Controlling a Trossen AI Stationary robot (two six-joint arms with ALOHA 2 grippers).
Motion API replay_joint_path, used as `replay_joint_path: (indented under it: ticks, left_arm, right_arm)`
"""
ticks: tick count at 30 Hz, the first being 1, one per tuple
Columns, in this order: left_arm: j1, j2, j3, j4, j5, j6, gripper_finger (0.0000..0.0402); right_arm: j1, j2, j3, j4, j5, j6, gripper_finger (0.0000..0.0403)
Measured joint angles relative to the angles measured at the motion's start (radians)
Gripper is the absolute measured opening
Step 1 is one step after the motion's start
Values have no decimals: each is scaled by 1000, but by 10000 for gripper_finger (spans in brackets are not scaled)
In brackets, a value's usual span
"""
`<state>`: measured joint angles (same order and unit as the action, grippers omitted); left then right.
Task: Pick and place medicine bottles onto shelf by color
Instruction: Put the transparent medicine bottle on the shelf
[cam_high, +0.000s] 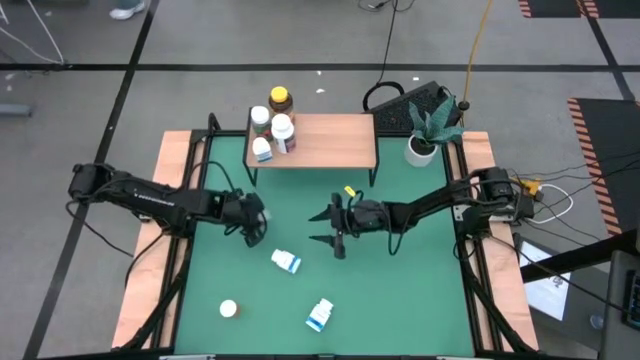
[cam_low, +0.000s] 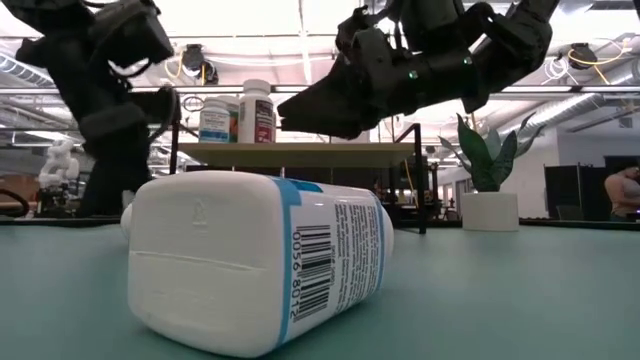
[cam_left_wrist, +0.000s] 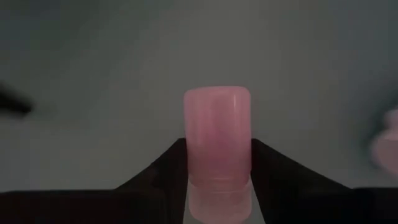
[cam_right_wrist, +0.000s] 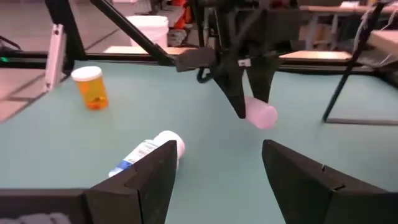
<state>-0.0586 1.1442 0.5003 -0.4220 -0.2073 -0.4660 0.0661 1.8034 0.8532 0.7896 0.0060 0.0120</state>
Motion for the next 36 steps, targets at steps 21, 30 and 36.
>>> replay_joint_path:
  ticks: [21, 30, 36]
  left_arm:
    - [-335, 0, 0, 484, -186, 680, 158]
    - [-409, 22, 0, 484, -290, 791, 152]
    - [-380, 58, 0, 507, -348, 690, 161]
  right_arm:
    - [-8, 93, 95, 122, -268, 283, 239]
    - [-43, 199, 191, 85, -300, 438, 255]
    - [-36, 201, 189, 82, -236, 309, 272]
